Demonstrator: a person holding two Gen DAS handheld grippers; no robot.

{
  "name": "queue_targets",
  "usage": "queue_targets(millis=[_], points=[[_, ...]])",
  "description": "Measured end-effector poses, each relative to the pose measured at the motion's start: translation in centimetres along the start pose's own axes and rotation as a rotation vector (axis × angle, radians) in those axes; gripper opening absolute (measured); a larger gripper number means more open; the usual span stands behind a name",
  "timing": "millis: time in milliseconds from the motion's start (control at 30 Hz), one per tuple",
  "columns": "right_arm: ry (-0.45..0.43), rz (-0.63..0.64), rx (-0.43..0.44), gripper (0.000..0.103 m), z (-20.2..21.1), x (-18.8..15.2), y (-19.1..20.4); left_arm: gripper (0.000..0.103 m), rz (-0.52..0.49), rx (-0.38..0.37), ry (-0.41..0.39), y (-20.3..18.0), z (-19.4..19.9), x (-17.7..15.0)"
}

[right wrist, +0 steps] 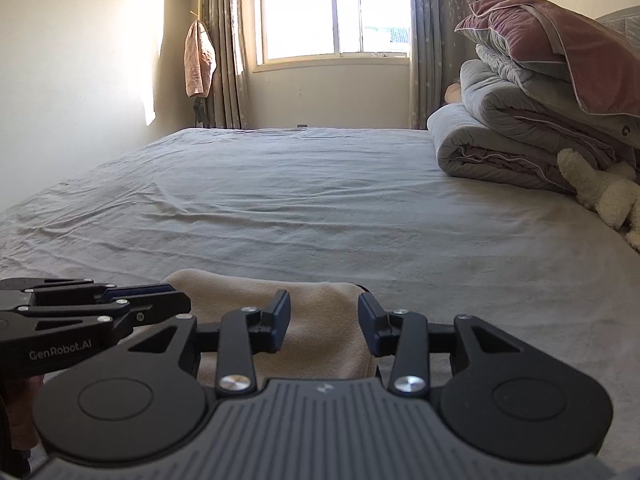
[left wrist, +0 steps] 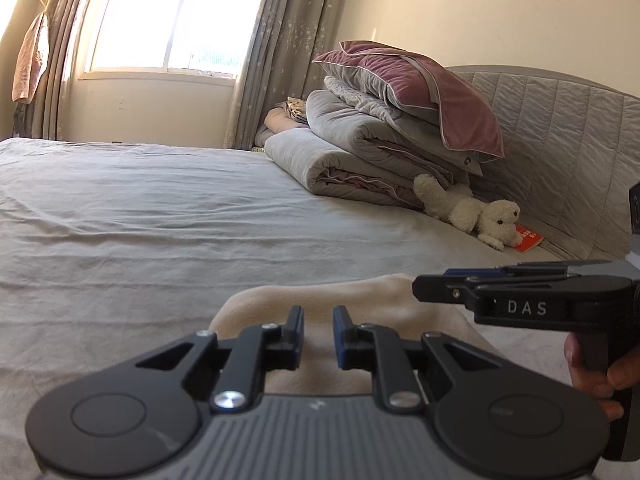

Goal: Fold clothes
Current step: 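Position both grippers at the two ends of the beige-and-black bundle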

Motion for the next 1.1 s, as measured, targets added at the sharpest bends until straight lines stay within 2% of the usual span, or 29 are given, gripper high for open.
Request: queue_targets(millis=[167, 433, 700, 900, 1100], points=[[0.030, 0.046, 0.005, 0.042, 1.0, -0.4, 0.7, 0.016, -0.042, -0.006, 0.026, -1.4, 0.8, -1.3], [0.152, 0.152, -0.005, 0.042, 1.1, -2.7, 2.2, 0.021, -0.113, -0.009, 0.067, -3.2, 2.1, -2.9], [0.238, 0.199, -0.022, 0.042, 1.6, -4.2, 2.6, 0.023, -0.133, -0.027, 0.127, -3.7, 3.3, -4.2], [0.343, 0.171, -0.025, 0.049, 1.5, -5.0, 2.0, 0.040, -0.145, -0.082, 0.210, -4.0, 3.8, -4.6], [0.432, 0.110, -0.024, 0.056, 1.7, -5.4, 0.7, 0.059, -0.168, -0.141, 0.331, -4.2, 4.8, -5.1]])
Point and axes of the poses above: each gripper's, at about its wrist camera, not at the fingertips, and z roughly against the way its jaws point, y to its left, x to its top, the point moved 7 cm from there along -z, roughly the way its jaws point, and after that the axes turned 10 degrees about y, right-handed, at the moved point
